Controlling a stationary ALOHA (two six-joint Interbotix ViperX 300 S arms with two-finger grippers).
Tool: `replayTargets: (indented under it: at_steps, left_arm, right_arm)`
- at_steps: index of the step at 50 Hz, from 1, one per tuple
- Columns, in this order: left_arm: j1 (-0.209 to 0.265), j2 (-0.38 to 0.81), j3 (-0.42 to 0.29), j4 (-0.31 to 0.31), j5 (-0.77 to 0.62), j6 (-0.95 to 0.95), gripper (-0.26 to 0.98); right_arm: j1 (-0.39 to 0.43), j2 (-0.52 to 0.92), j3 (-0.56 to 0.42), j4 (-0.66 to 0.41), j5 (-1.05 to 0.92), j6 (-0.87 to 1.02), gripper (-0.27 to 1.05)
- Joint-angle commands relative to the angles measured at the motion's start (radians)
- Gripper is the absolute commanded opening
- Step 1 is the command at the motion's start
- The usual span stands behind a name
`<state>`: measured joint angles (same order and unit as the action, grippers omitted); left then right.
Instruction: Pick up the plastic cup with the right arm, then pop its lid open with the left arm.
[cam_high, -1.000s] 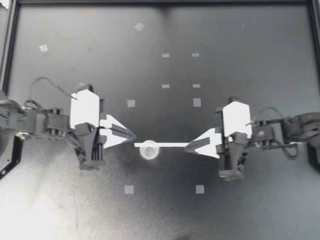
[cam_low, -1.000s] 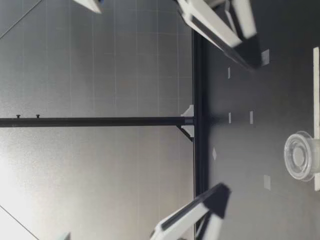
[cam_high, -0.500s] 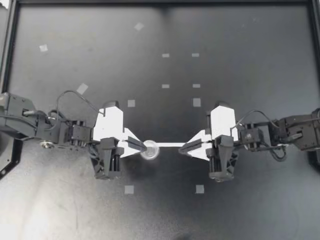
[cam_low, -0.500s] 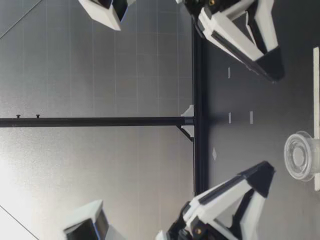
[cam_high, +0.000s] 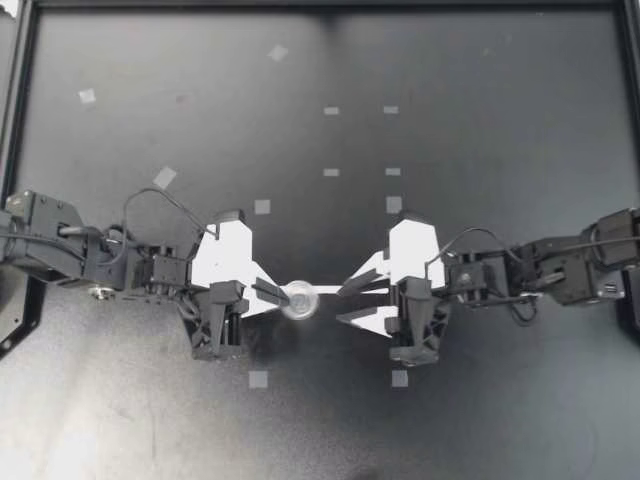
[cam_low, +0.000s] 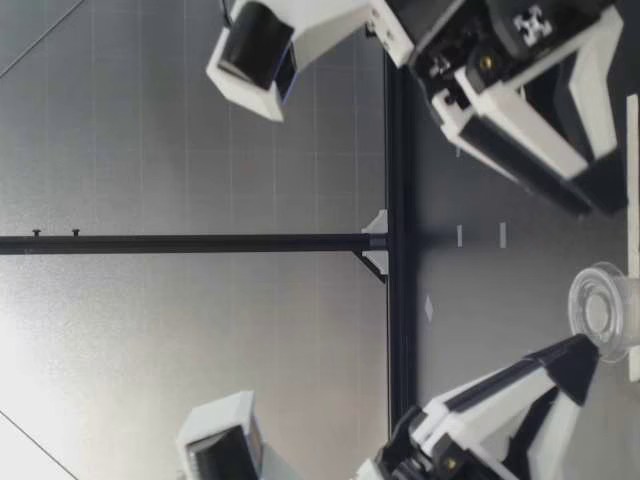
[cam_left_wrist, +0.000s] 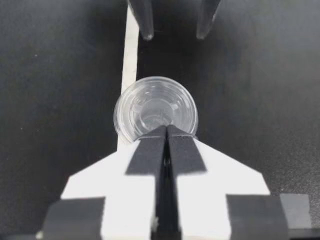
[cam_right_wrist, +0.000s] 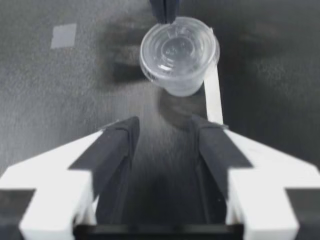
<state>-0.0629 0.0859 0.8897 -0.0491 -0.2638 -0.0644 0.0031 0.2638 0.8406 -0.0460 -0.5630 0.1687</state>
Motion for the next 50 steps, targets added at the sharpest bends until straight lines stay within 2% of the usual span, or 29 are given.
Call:
replayTargets:
  at_steps: [1,25,37,50]
  left_arm:
    - [-0.002,-0.008,-0.015,0.002,-0.006,-0.002,0.01]
    - [-0.002,-0.006,-0.009,0.002,-0.005,0.000,0.01]
    - [-0.003,-0.002,-0.009,0.002,-0.011,0.000,0.01]
    - [-0.002,0.003,-0.009,0.002,-0.011,0.000,0.01]
  right_arm:
    - [0.000,0.002,-0.032,0.003,-0.003,-0.002,0.52]
    - [-0.003,0.043,-0.075,0.003,0.032,-0.021,0.53]
    - [-0.041,0.028,-0.080,0.003,0.084,-0.049,0.53]
    - [-0.048,0.029,-0.110,0.000,0.094,-0.081,0.64]
